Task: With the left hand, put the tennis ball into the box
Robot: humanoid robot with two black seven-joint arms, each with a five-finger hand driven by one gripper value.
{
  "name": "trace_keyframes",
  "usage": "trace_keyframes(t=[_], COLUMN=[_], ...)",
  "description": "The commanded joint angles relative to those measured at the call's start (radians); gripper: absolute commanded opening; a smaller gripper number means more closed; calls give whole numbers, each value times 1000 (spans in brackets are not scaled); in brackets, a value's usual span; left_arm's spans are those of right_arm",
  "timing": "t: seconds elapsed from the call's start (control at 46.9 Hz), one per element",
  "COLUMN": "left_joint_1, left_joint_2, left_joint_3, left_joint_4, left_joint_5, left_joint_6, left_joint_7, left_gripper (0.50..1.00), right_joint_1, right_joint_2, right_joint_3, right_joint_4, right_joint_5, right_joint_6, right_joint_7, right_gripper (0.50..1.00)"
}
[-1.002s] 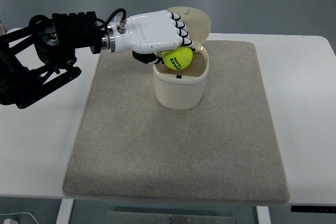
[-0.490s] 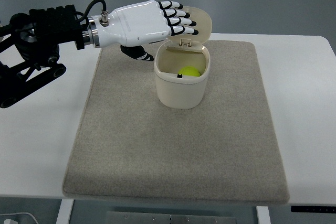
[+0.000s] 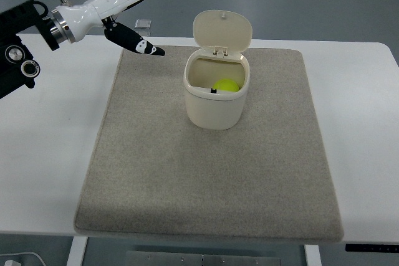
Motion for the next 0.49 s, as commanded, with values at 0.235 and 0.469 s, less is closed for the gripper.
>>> trace_keyframes(t=[0.235, 0.469], left_joint_1=[108, 172], left_joint_2=[5, 5], left_joint_3=[-3, -3], left_joint_4=[88, 130], left_joint_5=[-106, -345], left_joint_6=[6, -4], left_joint_7=[0, 1], left_gripper=[992, 992], right_joint_1=[0, -1], right_joint_2=[0, 0], right_joint_3=[0, 0], right_joint_4=[0, 0], right_joint_5=[0, 0], right_joint_6=[0, 0], right_joint_7=[0, 0], right_gripper=[938, 938])
